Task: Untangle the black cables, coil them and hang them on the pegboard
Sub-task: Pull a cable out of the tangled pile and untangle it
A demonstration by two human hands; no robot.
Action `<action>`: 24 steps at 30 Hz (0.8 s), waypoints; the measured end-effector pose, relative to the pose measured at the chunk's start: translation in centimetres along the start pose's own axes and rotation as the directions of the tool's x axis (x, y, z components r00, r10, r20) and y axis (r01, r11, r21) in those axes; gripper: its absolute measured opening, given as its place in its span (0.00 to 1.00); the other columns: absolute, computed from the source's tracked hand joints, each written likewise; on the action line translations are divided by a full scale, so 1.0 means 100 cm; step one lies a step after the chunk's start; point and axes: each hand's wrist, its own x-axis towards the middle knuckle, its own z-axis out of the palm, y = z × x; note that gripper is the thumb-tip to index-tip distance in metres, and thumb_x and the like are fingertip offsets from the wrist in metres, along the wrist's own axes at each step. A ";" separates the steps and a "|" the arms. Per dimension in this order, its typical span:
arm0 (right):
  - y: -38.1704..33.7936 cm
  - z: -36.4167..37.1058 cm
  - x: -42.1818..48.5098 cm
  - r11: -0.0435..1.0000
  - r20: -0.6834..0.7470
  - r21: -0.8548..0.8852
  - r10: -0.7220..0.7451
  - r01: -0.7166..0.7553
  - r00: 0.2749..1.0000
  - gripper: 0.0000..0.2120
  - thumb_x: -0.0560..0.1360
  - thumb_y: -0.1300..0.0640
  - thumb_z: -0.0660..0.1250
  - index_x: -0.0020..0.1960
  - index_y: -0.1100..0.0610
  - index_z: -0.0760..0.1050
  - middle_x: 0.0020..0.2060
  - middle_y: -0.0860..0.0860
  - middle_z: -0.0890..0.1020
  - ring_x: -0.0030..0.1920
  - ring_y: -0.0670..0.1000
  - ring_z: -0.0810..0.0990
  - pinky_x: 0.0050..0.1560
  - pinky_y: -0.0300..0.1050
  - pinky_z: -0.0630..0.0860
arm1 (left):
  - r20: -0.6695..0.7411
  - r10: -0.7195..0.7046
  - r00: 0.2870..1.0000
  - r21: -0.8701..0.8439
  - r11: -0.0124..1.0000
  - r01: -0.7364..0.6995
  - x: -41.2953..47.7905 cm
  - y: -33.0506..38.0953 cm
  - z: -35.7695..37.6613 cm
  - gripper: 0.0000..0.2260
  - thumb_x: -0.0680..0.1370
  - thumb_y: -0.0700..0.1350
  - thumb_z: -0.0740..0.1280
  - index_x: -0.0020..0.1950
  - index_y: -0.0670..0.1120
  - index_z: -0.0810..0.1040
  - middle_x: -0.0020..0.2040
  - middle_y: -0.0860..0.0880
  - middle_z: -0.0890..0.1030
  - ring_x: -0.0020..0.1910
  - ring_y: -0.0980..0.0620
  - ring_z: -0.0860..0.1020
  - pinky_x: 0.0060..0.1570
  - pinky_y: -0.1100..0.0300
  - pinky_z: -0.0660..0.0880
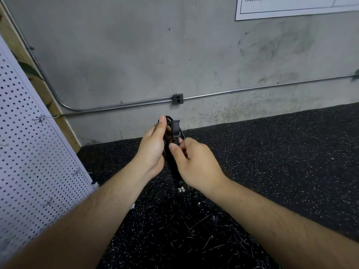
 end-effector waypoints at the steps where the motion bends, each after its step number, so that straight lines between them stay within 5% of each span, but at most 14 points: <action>1: 0.000 0.002 0.001 1.000 -0.015 0.002 0.017 -0.017 1.000 0.13 0.83 0.48 0.62 0.40 0.50 0.69 0.29 0.42 0.73 0.30 0.44 0.71 0.29 0.33 0.64 | 0.008 0.004 1.000 0.002 1.000 -0.004 -0.002 0.000 0.002 0.17 0.84 0.55 0.61 0.53 0.41 0.76 0.38 0.46 0.83 0.31 0.52 0.78 0.36 0.59 0.79; 4: 0.000 0.004 0.000 0.999 -0.033 -0.044 0.024 -0.025 0.999 0.17 0.82 0.47 0.64 0.36 0.47 0.65 0.27 0.42 0.72 0.28 0.44 0.71 0.29 0.35 0.63 | 0.022 0.022 1.000 0.081 0.996 -0.024 -0.005 -0.003 0.009 0.16 0.85 0.55 0.58 0.49 0.44 0.75 0.35 0.47 0.80 0.31 0.53 0.73 0.34 0.61 0.74; 7: 0.003 -0.006 0.002 0.983 -0.028 -0.169 -0.073 0.067 0.997 0.17 0.78 0.41 0.68 0.37 0.46 0.66 0.29 0.43 0.74 0.30 0.45 0.74 0.33 0.44 0.72 | 0.016 0.022 1.000 0.124 0.992 -0.024 -0.005 -0.002 0.011 0.17 0.85 0.57 0.58 0.44 0.46 0.71 0.30 0.50 0.74 0.28 0.54 0.68 0.31 0.63 0.68; 9: 0.008 -0.017 0.005 0.988 -0.103 -0.135 -0.091 0.077 0.991 0.21 0.70 0.36 0.75 0.49 0.47 0.69 0.41 0.42 0.75 0.44 0.46 0.75 0.42 0.43 0.76 | 0.065 -0.004 0.998 0.101 0.995 -0.003 -0.005 0.002 0.009 0.17 0.85 0.57 0.58 0.44 0.46 0.70 0.30 0.50 0.71 0.27 0.54 0.66 0.28 0.65 0.65; 11: 0.017 -0.025 0.011 0.999 -0.085 0.033 -0.020 0.023 0.996 0.41 0.63 0.35 0.79 0.66 0.50 0.66 0.58 0.44 0.72 0.60 0.45 0.70 0.61 0.40 0.71 | 0.151 -0.053 0.987 0.089 0.995 0.039 -0.008 0.007 0.008 0.17 0.84 0.58 0.58 0.45 0.45 0.68 0.30 0.50 0.69 0.24 0.55 0.64 0.23 0.66 0.63; 13: 0.025 -0.029 0.015 0.961 0.108 0.245 0.105 -0.129 0.989 0.58 0.59 0.34 0.80 0.79 0.48 0.52 0.72 0.46 0.68 0.72 0.45 0.66 0.74 0.44 0.63 | 0.218 -0.108 0.970 0.112 0.990 0.085 -0.011 0.009 0.007 0.20 0.84 0.59 0.57 0.42 0.45 0.68 0.28 0.51 0.68 0.22 0.56 0.62 0.21 0.65 0.60; 14: 0.028 -0.030 0.015 0.908 0.225 0.354 0.151 -0.225 0.962 0.59 0.60 0.34 0.80 0.80 0.46 0.51 0.73 0.47 0.70 0.73 0.46 0.68 0.75 0.48 0.64 | 0.239 -0.131 0.962 0.127 0.987 0.103 -0.012 0.010 0.007 0.21 0.84 0.59 0.57 0.40 0.45 0.67 0.27 0.51 0.67 0.22 0.56 0.61 0.20 0.66 0.58; 16: 0.033 -0.030 0.015 0.808 0.370 0.477 0.172 -0.345 0.913 0.44 0.66 0.40 0.77 0.75 0.54 0.64 0.64 0.49 0.81 0.64 0.48 0.80 0.70 0.52 0.73 | 0.227 -0.144 0.963 0.145 0.983 0.113 -0.013 0.010 0.007 0.23 0.84 0.60 0.57 0.37 0.45 0.67 0.26 0.51 0.67 0.21 0.57 0.60 0.23 0.65 0.55; 19: 0.034 -0.023 0.017 0.827 0.326 0.477 0.147 -0.296 0.934 0.13 0.82 0.53 0.66 0.61 0.60 0.73 0.43 0.52 0.84 0.45 0.51 0.86 0.53 0.50 0.82 | 0.080 -0.074 0.994 0.209 0.976 0.056 -0.013 0.007 0.010 0.22 0.84 0.61 0.59 0.41 0.44 0.68 0.28 0.51 0.69 0.23 0.56 0.60 0.22 0.64 0.54; 24: 0.014 -0.016 0.015 0.926 0.231 0.314 0.138 -0.208 0.963 0.04 0.85 0.57 0.58 0.56 0.54 0.71 0.37 0.51 0.82 0.36 0.47 0.83 0.42 0.44 0.80 | -0.047 0.059 0.997 0.291 0.956 -0.043 -0.017 0.002 0.016 0.20 0.84 0.61 0.57 0.44 0.45 0.69 0.28 0.51 0.70 0.22 0.57 0.63 0.21 0.64 0.58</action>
